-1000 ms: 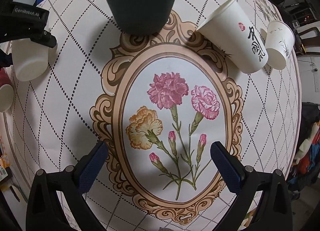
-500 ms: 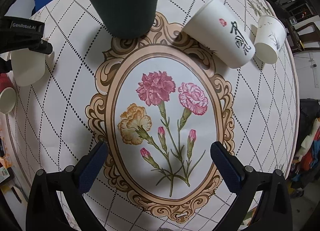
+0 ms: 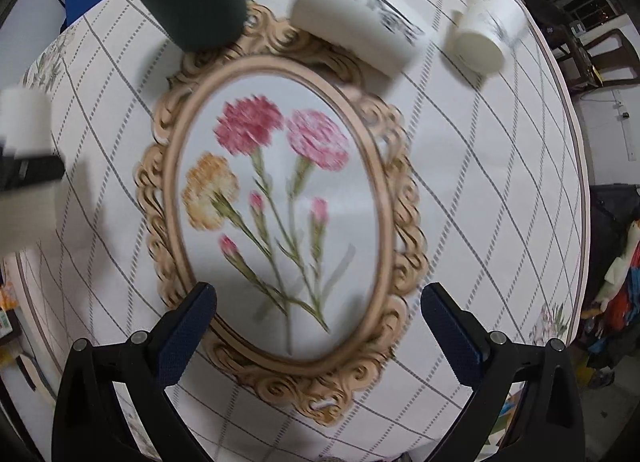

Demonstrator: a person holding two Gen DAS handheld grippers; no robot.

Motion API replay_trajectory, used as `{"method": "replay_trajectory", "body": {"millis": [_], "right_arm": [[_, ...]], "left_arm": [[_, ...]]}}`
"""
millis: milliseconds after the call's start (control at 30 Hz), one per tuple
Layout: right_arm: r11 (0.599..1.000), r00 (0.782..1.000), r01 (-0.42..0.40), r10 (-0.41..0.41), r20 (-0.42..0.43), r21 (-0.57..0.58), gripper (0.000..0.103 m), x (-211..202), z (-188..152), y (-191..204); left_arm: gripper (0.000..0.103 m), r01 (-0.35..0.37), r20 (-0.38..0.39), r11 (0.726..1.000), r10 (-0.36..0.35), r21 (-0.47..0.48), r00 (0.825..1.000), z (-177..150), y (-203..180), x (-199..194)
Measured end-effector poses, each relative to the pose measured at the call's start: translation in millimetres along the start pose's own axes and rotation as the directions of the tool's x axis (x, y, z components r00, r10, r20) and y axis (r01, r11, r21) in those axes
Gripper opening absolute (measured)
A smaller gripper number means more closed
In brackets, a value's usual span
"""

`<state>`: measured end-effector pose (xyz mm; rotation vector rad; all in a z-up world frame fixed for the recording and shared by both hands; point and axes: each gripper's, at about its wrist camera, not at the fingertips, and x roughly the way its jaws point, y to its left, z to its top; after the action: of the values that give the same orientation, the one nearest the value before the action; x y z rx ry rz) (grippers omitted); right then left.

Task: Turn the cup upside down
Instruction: 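Lift the white cup with the left gripper and carry it toward the oval print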

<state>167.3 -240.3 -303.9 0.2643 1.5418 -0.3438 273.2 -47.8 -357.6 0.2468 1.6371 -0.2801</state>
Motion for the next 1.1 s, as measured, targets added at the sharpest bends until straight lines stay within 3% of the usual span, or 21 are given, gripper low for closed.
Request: {"method": "replay_trajectory", "body": {"millis": [267,533,933,1067,1100], "right_arm": [[1.000,0.999,0.008,-0.008,-0.031,0.003,0.103,4,-64,-58],[0.999,0.998,0.026,-0.024,-0.057,0.030,0.103,9,-117,-122],[0.996,0.998,0.030,-0.025,-0.059,0.085,0.103,4,-162,-214],[0.994,0.998,0.033,-0.027,-0.056,0.101,0.103,-2,-165,-238],[0.994,0.998,0.032,-0.027,-0.056,0.103,0.103,-5,-166,-245]], "left_arm": [[0.072,-0.002,-0.094,1.000,0.004,0.029,0.996,-73,-43,38],[0.072,-0.016,-0.162,0.998,0.027,0.064,0.986,-113,-88,77],[0.072,-0.041,-0.203,0.996,0.057,0.083,0.977,-132,-119,108],[0.073,-0.051,-0.192,0.996,0.066,0.079,0.979,-119,-135,109],[0.077,-0.051,-0.188,0.996,0.064,0.073,0.980,-117,-137,108]]}}
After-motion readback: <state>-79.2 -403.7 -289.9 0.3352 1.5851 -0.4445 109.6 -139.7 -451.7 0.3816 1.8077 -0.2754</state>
